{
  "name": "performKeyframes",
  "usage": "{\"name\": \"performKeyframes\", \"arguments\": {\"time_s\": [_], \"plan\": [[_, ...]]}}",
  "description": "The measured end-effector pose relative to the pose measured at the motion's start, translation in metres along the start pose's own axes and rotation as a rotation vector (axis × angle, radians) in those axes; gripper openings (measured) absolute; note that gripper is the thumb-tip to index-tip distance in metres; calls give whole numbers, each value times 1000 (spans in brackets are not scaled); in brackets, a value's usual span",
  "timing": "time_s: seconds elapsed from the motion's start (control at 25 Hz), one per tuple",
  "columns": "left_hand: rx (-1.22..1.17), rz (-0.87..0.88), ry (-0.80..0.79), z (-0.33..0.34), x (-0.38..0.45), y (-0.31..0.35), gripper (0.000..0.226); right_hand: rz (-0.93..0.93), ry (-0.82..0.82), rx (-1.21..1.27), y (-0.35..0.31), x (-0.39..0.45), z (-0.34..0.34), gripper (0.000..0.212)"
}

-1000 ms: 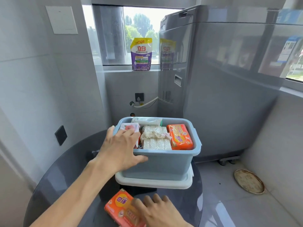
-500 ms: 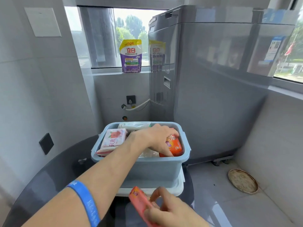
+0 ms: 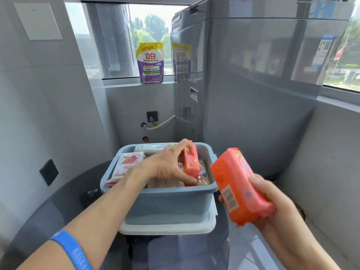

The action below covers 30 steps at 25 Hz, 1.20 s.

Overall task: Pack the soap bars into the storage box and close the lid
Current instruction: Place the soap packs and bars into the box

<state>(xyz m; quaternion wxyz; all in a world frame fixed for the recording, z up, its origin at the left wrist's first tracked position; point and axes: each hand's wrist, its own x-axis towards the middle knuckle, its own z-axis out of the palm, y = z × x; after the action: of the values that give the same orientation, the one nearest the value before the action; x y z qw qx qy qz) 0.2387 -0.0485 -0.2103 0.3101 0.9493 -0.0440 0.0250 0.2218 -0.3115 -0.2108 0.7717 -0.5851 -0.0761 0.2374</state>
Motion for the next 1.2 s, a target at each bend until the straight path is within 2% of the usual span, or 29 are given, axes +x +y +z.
{"name": "performKeyframes", "arguments": {"time_s": [0.12, 0.24, 0.4, 0.44, 0.56, 0.68, 0.88, 1.08, 1.2], "plan": [[20, 6, 14, 3, 0, -2, 80, -115, 110, -193, -15, 12, 8, 34], [37, -23, 20, 1, -1, -1, 81, -95, 206, -429, -31, 45, 34, 25], [-31, -41, 1, -1, -4, -1, 83, -213, 219, -1180, -33, 80, 50, 27], [-44, -43, -14, -2, -5, -2, 84, -251, 223, -1285, -30, 85, 51, 27], [6, -30, -27, -2, -8, -6, 93, -263, 194, -1360, -19, 91, 53, 36], [-18, -11, -8, 0, -9, -7, 96, -346, 216, -1418, -3, 94, 49, 34], [-164, 12, 50, 4, -8, -5, 79, -381, 248, -1462, 2, 91, 40, 38], [-94, -7, -145, 4, 2, 3, 98, -358, 246, -1498, -6, 92, 37, 36], [-48, -15, -174, -2, -4, 1, 104, -376, 242, -1531, -7, 95, 41, 31]]}}
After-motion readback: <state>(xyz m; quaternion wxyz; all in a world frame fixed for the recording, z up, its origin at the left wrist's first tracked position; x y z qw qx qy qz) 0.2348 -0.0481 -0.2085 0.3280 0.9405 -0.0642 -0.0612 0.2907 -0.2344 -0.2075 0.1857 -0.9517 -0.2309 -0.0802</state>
